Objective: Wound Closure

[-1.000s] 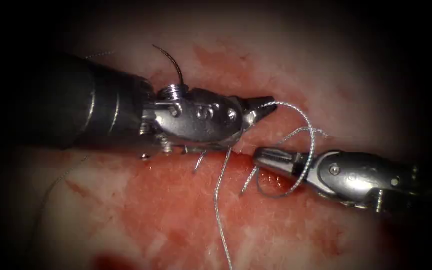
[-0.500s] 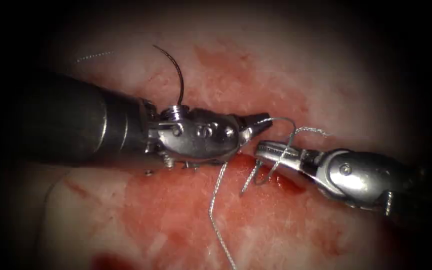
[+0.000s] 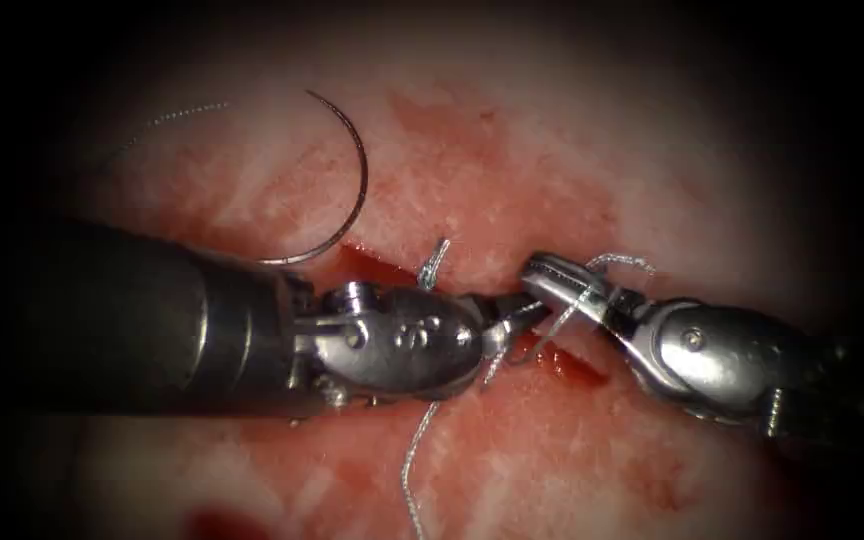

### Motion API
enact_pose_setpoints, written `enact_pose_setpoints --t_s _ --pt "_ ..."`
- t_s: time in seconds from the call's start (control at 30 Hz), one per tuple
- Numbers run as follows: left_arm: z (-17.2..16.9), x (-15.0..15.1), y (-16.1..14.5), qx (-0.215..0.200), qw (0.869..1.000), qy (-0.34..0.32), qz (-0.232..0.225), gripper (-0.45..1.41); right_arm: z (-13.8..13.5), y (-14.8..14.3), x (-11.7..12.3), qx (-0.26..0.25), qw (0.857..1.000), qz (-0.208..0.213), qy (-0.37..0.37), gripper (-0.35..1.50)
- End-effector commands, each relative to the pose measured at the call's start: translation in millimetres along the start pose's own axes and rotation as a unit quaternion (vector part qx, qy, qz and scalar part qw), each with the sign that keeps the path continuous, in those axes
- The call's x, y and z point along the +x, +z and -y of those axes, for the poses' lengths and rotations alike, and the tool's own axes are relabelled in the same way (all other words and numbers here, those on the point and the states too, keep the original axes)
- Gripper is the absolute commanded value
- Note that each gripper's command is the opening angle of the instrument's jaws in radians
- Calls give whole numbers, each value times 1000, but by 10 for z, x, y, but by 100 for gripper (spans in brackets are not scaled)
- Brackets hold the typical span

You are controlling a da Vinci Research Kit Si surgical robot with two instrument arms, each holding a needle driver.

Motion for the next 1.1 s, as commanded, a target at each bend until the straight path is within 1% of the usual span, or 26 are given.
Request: enact_pose_setpoints --t_s 0.03,0.1,0.2,0.23,0.3,0.33,0.4,0.43,0.47,0.53,0.6,0.7,0.77,0.97,1.07,1.1 --pt "-6 -4 5 -1 1000 -1 2 -35 6 4 -6 -2 1000 -1 2 -35" --pt "-12 -1 6 -4 1000 5 4 -35 8 2 -5 -20 1000 0 3 -15" --pt "-18 2 5 -9 1000 15 6 -35 9 1 -4 -38 999 17 -2 2" --pt "-22 5 3 -12 1000 26 8 -35 8 0 -5 -56 997 52 -10 19" --pt "-24 10 0 -14 999 31 10 -35 7 -1 -5 -68 994 79 -19 19" --pt "-24 13 -2 -15 999 35 11 -35 6 -2 -5 -73 993 92 -29 24" --pt "-23 18 -5 -17 999 39 11 -35 3 -1 -6 -84 988 120 -42 44" --pt "-19 24 -9 -20 999 43 11 -35 0 0 -6 -88 984 144 -62 57" --pt "-19 24 -9 -20 999 43 11 -35 0 0 -6 -88 984 144 -62 57" --pt "-14 27 -14 -17 999 47 13 -35 -2 2 -11 -88 979 168 -80 57" --pt "-12 26 -16 -17 998 50 18 -35 -2 5 -17 -86 970 204 -104 57" --pt "-10 25 -16 -20 998 50 24 -35 0 11 -22 -73 962 230 -126 61" --pt "-9 23 -16 -21 998 54 34 -35 3 15 -24 -58 959 236 -144 63" --pt "-1 16 -18 -18 997 59 46 -35 4 15 -25 -51 951 239 -188 57" --pt "4 12 -17 -17 997 61 52 -35 3 14 -27 -50 944 257 -202 57" --pt "5 11 -17 -19 996 61 54 -35 2 14 -29 -48 939 269 -206 59"
